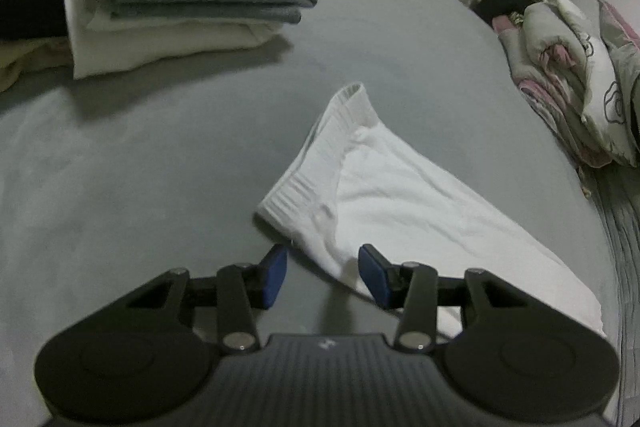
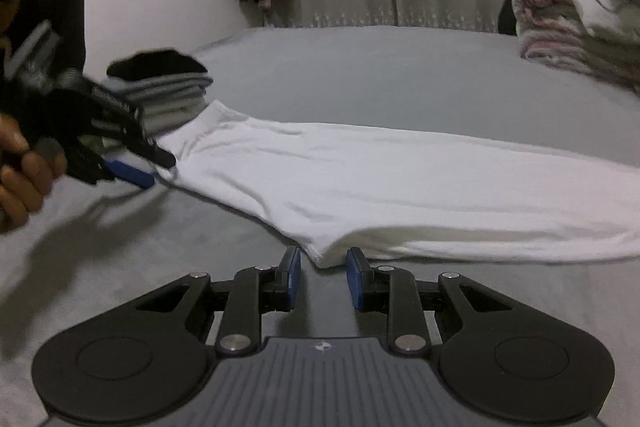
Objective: Fold clothes
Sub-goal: 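Grasp the ribbed waistband corner with the left tool while the right tool grasps the trouser edge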
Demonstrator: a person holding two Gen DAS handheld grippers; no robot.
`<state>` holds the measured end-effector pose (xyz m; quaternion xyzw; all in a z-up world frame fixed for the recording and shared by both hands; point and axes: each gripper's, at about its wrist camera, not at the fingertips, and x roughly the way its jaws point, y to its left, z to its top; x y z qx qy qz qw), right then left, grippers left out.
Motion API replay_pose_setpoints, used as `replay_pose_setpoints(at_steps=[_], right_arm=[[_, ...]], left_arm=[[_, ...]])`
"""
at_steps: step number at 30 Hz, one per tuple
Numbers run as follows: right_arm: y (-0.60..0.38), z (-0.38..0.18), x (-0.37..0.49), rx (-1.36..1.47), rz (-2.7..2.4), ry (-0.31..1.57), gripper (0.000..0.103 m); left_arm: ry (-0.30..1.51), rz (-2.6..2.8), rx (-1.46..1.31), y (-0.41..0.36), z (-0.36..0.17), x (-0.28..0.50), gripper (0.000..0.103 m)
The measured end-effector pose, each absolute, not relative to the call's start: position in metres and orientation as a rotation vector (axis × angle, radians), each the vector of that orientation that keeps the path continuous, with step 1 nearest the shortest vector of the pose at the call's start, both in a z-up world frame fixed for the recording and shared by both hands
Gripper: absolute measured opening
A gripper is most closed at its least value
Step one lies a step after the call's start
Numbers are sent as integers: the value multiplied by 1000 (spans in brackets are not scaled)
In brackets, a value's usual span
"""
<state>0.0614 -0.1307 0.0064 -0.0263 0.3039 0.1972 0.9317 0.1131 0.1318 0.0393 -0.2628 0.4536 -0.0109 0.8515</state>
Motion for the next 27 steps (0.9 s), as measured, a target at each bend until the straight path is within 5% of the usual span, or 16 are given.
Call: replay_pose_setpoints(at_steps=[2,4,5,7,9,27], right_arm=[[-124,5,64,-93,392,610,25],[-122,4,64,-114,372,605,6],[-121,4,64,-119,365,602,6],[-124,6,59,-103,364,596,6],[-127,10,54,-89,363,589,5],[-150,14,47,123,315,683,5]], left_arm=[[945,-3,-563,132,37,115,45],[931,17,-558,130,36,116,41],[923,27,-554,129,36,116,39],[907,48,-550,130,35,116,17],[907,46,-599,134,32,117,11],[909,73,-663,145,28,116,6]])
